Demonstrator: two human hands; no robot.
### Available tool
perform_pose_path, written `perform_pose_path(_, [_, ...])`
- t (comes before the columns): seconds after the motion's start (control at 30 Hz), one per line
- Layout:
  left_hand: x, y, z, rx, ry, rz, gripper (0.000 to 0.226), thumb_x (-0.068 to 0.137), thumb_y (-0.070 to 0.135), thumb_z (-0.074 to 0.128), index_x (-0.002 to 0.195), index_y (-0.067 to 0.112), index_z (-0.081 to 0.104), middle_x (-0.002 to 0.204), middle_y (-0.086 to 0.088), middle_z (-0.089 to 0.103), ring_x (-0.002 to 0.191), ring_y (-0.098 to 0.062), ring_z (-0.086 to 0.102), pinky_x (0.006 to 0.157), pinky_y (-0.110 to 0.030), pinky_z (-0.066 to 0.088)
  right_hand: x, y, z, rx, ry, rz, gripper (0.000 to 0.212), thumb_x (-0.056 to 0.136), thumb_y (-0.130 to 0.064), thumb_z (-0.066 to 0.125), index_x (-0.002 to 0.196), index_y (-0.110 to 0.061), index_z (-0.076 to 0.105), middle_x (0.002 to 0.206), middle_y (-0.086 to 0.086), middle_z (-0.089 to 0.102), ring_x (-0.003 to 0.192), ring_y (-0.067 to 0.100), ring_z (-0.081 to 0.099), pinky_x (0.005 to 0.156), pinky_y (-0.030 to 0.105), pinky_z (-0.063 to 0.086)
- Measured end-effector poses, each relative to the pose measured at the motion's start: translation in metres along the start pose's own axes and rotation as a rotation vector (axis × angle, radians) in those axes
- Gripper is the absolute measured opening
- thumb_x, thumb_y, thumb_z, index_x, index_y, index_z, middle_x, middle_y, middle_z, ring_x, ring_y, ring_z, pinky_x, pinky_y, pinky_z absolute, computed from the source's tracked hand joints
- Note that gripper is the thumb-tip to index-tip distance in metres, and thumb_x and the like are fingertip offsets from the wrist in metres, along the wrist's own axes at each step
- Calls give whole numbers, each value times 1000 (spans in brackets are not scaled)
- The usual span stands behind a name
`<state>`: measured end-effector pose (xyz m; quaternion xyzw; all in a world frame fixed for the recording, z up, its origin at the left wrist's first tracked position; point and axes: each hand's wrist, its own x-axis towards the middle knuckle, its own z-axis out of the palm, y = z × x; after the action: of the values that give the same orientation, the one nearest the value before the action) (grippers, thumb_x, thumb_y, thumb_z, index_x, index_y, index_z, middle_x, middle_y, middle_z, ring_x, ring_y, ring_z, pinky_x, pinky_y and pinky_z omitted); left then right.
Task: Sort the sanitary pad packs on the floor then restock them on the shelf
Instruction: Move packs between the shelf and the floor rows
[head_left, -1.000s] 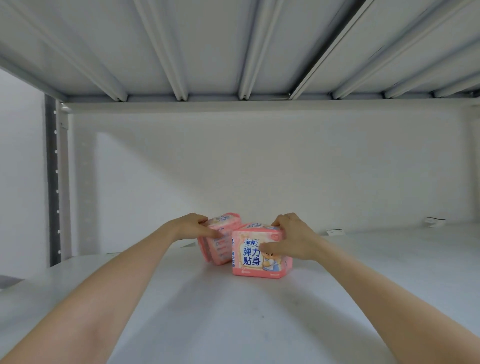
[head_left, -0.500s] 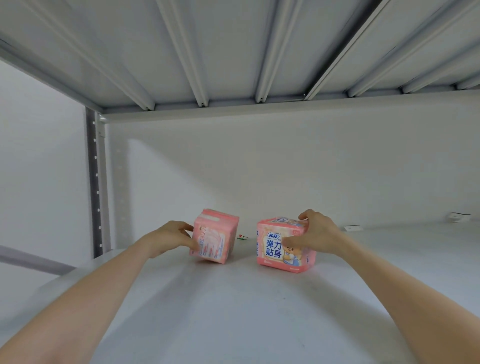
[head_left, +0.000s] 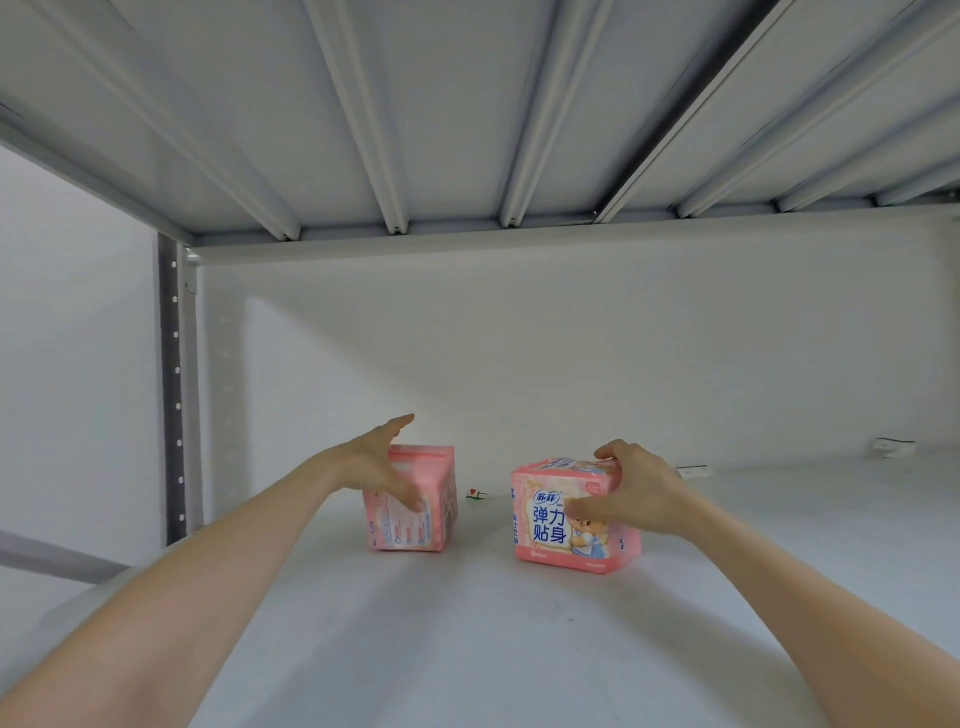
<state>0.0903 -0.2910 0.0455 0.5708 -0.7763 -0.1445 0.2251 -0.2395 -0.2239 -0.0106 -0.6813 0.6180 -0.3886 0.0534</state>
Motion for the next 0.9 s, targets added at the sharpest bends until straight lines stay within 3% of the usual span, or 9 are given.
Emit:
perform_pose_path(0.13, [19, 16, 0, 241, -107, -15, 131, 52, 38, 94, 152, 41, 9, 158, 9, 23, 139, -15, 34, 99, -30, 45, 4, 3, -3, 8, -38, -22, 94, 58, -54, 84, 136, -20, 44, 122, -3, 53, 107, 15, 53, 84, 26, 45])
perform_pose_path(0.2, [24, 19, 4, 326, -123, -14, 126, 50, 44, 92, 150, 41, 16, 153, 14, 31, 133, -11, 41, 88, -25, 47, 5, 4, -5, 5, -53, -26, 94, 59, -53, 84, 137, -20, 43, 124, -3, 52, 110, 15, 52, 88, 27, 45])
perform_pose_path(0.37, [11, 16, 1, 339, -62, 13, 102, 48, 50, 88, 137, 39, 39, 124, 19, 51, 108, -6, 57, 71, -21, 49, 5, 4, -12, 14, -97, -10, 100, 62, -47, 85, 143, -15, 38, 133, 0, 51, 116, 16, 51, 91, 24, 42])
perform_pose_path(0.5, [-12, 9, -8, 148, -12, 16, 80, 49, 40, 90, 118, 33, 50, 108, 10, 66, 88, -9, 69, 63, -25, 55, 0, 0, -17, 20, -95, 34, 102, 63, -44, 86, 145, -9, 36, 139, 3, 48, 123, 19, 49, 94, 28, 45])
perform_pose_path(0.63, [-44, 12, -11, -116, 56, 23, 78, 47, 37, 90, 115, 30, 53, 107, 5, 69, 84, -11, 72, 76, -31, 59, -10, -3, -23, 67, -93, 88, 98, 61, -40, 87, 141, -7, 40, 124, 0, 53, 102, 18, 56, 68, 26, 51])
perform_pose_path(0.8, [-91, 27, -3, -309, 132, 24, 78, 44, 41, 89, 113, 25, 57, 108, 0, 70, 89, -18, 73, 85, -41, 58, -31, -5, -33, 95, -77, 110, 63, 54, -37, 87, 103, -8, 61, 99, 5, 68, 77, 15, 65, 57, 29, 55])
perform_pose_path(0.9, [-122, 43, 8, -441, 205, 33, 84, 42, 39, 88, 117, 20, 56, 109, -4, 71, 92, -21, 72, 86, -44, 57, -53, -3, -43, 147, -40, 63, 62, 53, -40, 88, 98, -10, 58, 101, 3, 67, 83, 16, 64, 63, 28, 52])
